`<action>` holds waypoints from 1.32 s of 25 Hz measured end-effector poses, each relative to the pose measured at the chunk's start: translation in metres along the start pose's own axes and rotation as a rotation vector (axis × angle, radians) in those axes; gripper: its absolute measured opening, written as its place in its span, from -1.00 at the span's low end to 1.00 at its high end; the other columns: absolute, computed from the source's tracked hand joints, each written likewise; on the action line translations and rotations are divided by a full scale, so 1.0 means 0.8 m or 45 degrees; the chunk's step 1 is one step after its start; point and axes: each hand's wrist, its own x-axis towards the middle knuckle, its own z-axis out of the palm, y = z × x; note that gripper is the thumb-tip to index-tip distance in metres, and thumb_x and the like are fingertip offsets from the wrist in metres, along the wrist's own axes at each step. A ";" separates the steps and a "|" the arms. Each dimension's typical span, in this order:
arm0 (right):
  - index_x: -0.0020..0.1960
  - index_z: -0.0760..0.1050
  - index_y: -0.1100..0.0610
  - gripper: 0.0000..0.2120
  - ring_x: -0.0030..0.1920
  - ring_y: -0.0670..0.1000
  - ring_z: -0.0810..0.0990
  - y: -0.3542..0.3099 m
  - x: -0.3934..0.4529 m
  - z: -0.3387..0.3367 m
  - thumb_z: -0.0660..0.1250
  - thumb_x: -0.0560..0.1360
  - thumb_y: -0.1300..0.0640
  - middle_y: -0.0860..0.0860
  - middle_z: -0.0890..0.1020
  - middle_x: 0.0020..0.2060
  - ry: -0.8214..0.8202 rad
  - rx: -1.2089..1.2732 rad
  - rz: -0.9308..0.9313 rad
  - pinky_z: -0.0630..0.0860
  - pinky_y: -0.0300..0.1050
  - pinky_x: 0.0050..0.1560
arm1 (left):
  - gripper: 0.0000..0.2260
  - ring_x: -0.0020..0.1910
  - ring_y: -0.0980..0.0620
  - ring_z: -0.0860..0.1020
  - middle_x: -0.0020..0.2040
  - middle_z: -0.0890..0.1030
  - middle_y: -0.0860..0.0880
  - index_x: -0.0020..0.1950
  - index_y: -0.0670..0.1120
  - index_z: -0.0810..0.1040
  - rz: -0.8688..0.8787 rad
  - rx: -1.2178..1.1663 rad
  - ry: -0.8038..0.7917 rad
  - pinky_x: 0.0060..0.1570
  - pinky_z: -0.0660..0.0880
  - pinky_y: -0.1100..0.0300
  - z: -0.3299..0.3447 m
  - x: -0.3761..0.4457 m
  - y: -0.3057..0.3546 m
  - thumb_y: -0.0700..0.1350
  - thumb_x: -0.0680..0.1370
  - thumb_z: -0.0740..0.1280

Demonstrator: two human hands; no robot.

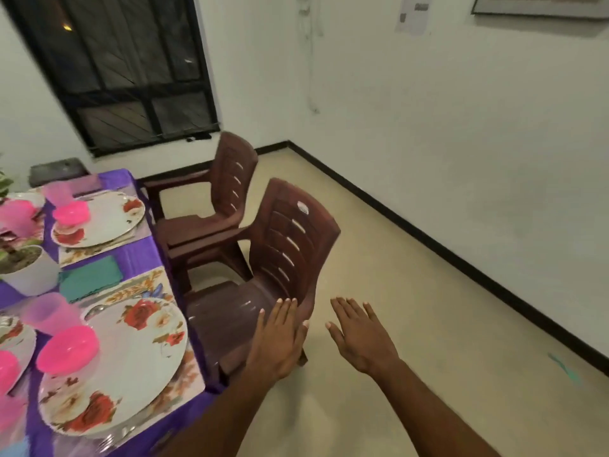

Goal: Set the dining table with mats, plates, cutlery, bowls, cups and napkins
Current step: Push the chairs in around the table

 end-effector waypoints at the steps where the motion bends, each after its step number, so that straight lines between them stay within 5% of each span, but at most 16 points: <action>1: 0.66 -0.04 0.03 -0.40 0.63 0.02 0.02 0.029 0.034 -0.021 -0.15 0.70 -0.21 -0.01 0.10 0.64 0.016 -0.003 -0.034 -0.11 0.06 0.62 | -0.33 0.64 0.09 -0.09 0.67 0.06 0.04 0.67 -0.02 0.00 -0.038 -0.015 0.040 0.61 -0.14 -0.05 -0.003 0.030 0.015 0.28 0.63 -0.28; 8: 0.66 -0.05 0.02 -0.48 0.63 0.02 0.03 0.131 0.276 -0.087 -0.08 0.73 -0.01 -0.03 0.09 0.64 0.097 -0.077 -0.364 -0.13 0.05 0.59 | -0.43 0.64 0.07 -0.02 0.65 0.13 0.03 0.67 -0.05 0.05 -0.368 -0.083 0.217 0.61 -0.17 -0.05 0.012 0.210 0.026 0.18 0.70 -0.09; 17: 0.65 0.01 0.01 -0.27 0.63 0.00 0.04 0.149 0.629 -0.162 0.18 0.55 0.28 -0.02 0.12 0.63 -0.027 -0.352 -0.882 -0.03 0.04 0.61 | -0.43 0.64 0.06 -0.04 0.66 0.11 0.00 0.67 -0.05 0.01 -0.841 -0.234 0.367 0.61 -0.18 -0.01 0.010 0.457 -0.048 0.18 0.72 -0.06; 22: 0.61 0.13 -0.12 -0.30 0.63 -0.02 0.02 0.088 0.766 -0.172 0.24 0.55 0.24 -0.14 0.14 0.61 -0.289 -0.711 -1.451 -0.04 0.12 0.60 | -0.42 0.63 0.05 0.03 0.64 0.17 -0.01 0.67 -0.05 0.07 -1.136 -0.175 0.481 0.61 -0.09 -0.05 -0.015 0.482 -0.075 0.20 0.71 -0.07; 26: 0.51 0.27 -0.18 -0.38 0.56 -0.05 0.28 0.045 0.858 -0.120 0.18 0.48 0.15 -0.22 0.39 0.49 -0.405 -0.931 -2.032 0.00 0.11 0.52 | -0.42 0.63 0.06 0.03 0.64 0.19 0.01 0.66 -0.04 0.07 -1.571 -0.296 0.592 0.61 -0.07 -0.05 0.014 0.466 -0.058 0.21 0.71 -0.09; 28: 0.54 0.30 -0.16 -0.37 0.58 -0.01 0.20 0.049 0.865 -0.092 0.27 0.48 0.08 -0.20 0.33 0.53 -0.553 -1.104 -2.022 -0.05 0.13 0.56 | -0.43 0.61 0.02 0.16 0.59 0.30 -0.03 0.63 -0.03 0.18 -1.745 -0.370 0.631 0.59 0.07 -0.04 0.024 0.468 -0.030 0.23 0.70 -0.08; 30: 0.49 0.36 -0.17 -0.39 0.52 0.01 0.32 0.061 0.878 -0.083 0.26 0.45 0.05 -0.19 0.42 0.47 -0.619 -1.046 -2.208 0.09 0.12 0.52 | -0.49 0.44 -0.05 0.43 0.43 0.51 -0.05 0.48 0.06 0.41 -1.897 -0.525 0.680 0.43 0.34 -0.02 0.022 0.505 0.021 0.26 0.69 -0.06; 33: 0.42 0.41 -0.20 -0.46 0.42 -0.04 0.43 0.051 0.907 -0.078 0.24 0.44 0.00 -0.20 0.50 0.39 -0.529 -0.894 -2.458 0.25 0.03 0.43 | -0.44 0.19 -0.10 0.60 0.19 0.66 -0.02 0.31 0.15 0.49 -1.901 -0.529 0.685 0.16 0.50 0.00 0.000 0.579 0.083 0.41 0.62 -0.11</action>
